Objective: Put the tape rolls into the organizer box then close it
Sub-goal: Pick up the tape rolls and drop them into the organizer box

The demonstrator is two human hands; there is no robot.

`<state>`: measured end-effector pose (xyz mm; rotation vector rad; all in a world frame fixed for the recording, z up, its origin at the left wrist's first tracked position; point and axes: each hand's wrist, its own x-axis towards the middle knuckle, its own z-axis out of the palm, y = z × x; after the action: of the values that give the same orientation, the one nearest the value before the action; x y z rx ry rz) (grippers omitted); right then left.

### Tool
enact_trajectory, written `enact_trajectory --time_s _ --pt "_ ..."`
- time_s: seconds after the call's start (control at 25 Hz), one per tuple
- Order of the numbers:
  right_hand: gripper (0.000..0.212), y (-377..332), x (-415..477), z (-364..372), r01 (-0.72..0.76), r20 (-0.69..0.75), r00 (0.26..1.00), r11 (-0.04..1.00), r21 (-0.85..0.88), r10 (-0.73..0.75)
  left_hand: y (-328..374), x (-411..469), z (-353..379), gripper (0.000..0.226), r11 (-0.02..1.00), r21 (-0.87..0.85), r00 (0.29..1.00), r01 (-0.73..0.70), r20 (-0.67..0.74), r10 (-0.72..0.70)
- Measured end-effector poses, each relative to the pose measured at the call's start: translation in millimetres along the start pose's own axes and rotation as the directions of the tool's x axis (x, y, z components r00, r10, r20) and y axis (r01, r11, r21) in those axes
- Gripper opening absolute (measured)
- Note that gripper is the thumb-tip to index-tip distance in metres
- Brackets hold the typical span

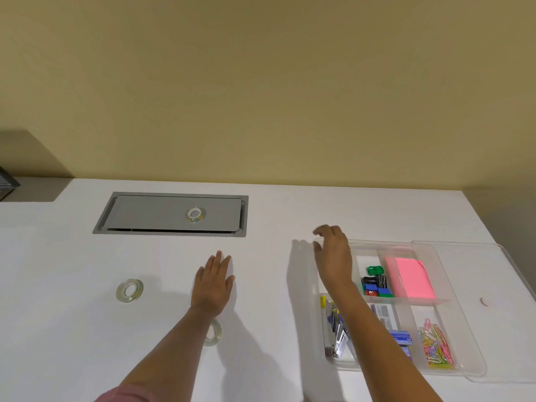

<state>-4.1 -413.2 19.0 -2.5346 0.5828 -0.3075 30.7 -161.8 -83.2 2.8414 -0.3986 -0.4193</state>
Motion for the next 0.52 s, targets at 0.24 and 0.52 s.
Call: enact_trajectory --time_s 0.24,0.52 --pt "0.028 -89.9 32.5 45.9 0.212 0.221 0.955 0.976 -0.039 -0.199 -29.1 15.4 -5.3 0.079 0.999 -0.015 0.997 0.034 -0.070 -0.035" --pt "0.042 -155.4 63.4 131.4 0.404 0.477 0.819 0.911 -0.084 -0.320 -56.3 40.8 -8.4 0.078 0.997 -0.060 0.986 0.051 -0.158 -0.060"
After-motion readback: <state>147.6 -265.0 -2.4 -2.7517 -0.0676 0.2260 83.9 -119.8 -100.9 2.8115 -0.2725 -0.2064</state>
